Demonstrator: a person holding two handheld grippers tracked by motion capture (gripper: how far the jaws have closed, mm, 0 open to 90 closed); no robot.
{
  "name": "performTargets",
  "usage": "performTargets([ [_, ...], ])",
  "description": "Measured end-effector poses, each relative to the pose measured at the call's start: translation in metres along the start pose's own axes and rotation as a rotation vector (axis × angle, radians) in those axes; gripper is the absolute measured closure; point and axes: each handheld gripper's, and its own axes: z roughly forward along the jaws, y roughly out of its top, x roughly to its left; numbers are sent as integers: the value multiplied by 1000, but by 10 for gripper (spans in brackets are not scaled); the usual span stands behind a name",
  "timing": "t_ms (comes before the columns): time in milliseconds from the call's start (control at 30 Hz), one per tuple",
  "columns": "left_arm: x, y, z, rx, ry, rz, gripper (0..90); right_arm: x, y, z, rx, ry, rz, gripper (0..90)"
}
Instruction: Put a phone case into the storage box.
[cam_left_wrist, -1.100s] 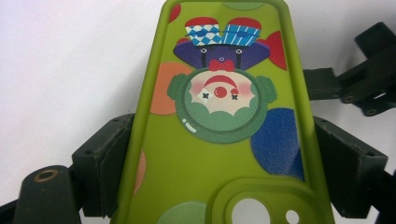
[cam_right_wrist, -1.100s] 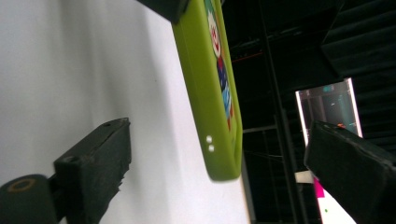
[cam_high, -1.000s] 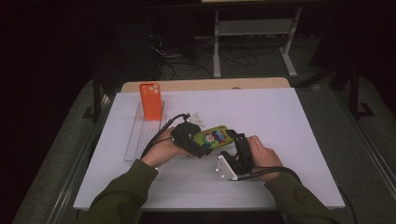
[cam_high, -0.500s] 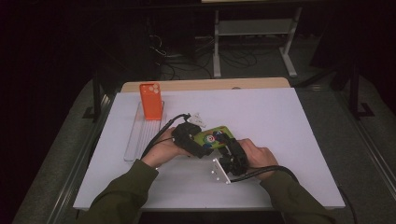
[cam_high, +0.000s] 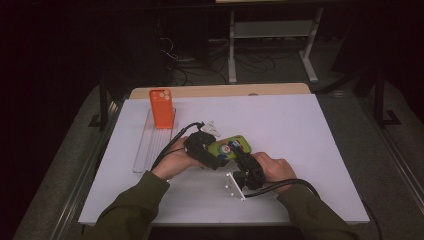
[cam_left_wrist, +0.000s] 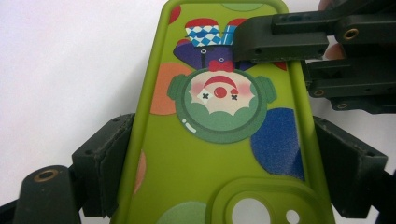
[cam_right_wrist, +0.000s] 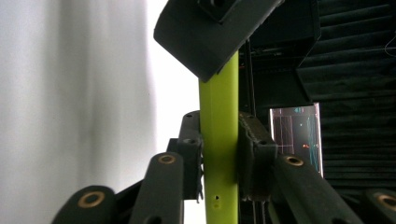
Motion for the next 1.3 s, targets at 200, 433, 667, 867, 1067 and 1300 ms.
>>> performTargets([
  [200,0,0,0,4,-1,4,147,3,1,0,6,-7,-23,757],
  [433,1,-1,-1,-26,-13,0,138,3,2,-1,20,-17,-23,765],
  [667,3,-1,-6,-56,-18,2,53,-1,1,-2,20,-25,-4,766],
  [867,6,-4,-14,-68,-50,4,0,-3,-2,-2,28,-14,18,765],
  [1067,11,-9,-19,-70,-42,-10,0,-5,-7,-1,41,-4,64,766],
  [1300,18,-15,-23,-46,-30,4,0,-11,-15,0,58,45,135,765],
])
